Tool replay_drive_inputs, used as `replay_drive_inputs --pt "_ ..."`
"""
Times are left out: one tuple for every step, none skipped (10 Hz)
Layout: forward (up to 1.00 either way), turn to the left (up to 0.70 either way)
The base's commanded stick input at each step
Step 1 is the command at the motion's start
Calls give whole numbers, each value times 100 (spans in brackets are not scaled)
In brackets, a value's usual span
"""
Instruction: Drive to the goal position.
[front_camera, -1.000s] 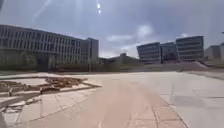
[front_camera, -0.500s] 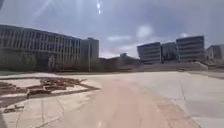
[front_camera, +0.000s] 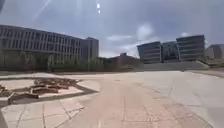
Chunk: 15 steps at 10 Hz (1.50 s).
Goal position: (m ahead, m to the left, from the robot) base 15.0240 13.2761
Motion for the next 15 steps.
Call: replay_drive_inputs --pt "100 2" --pt "100 5" --pt "100 40" --pt "100 40" --pt "100 7" --pt "100 0" --pt "100 0" --pt "100 0" --pt "100 0" --pt "100 0" --pt "100 2" --pt "100 1" --pt "100 0" --pt "100 2" --pt "100 2"
